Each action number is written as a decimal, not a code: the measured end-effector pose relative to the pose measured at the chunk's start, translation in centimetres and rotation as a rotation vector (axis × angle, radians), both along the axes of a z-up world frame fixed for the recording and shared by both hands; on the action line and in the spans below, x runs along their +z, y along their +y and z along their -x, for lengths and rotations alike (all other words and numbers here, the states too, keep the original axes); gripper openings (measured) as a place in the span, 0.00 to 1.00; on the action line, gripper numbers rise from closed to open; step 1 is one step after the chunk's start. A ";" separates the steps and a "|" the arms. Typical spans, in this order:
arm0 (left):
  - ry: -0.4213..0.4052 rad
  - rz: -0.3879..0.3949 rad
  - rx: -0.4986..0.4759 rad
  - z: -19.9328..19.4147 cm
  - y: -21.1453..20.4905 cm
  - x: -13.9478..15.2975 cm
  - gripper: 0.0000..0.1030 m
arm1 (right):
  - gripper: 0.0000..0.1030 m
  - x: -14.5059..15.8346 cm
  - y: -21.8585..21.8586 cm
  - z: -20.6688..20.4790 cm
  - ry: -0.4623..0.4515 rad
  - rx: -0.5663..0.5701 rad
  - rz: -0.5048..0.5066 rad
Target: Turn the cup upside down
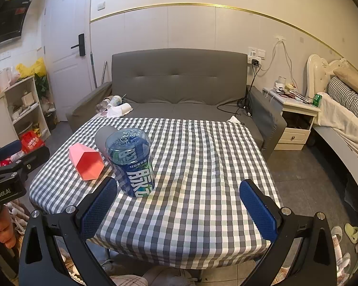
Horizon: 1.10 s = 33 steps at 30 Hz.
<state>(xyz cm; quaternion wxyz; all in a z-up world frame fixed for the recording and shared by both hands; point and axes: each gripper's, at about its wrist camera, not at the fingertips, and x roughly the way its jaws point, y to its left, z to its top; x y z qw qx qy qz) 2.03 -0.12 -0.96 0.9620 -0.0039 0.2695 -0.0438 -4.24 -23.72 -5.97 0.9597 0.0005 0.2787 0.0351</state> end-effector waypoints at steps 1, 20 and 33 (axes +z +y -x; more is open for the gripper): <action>0.001 -0.001 0.000 0.0 0.0 0.0 1.00 | 1.00 0.0 0.0 0.0 0.001 -0.001 0.000; 0.001 -0.003 0.015 -0.1 0.3 0.1 1.00 | 1.00 0.2 0.0 0.3 -0.002 -0.011 0.002; 0.002 -0.002 0.015 -0.1 0.3 0.2 1.00 | 1.00 0.2 0.0 0.3 0.004 -0.009 0.001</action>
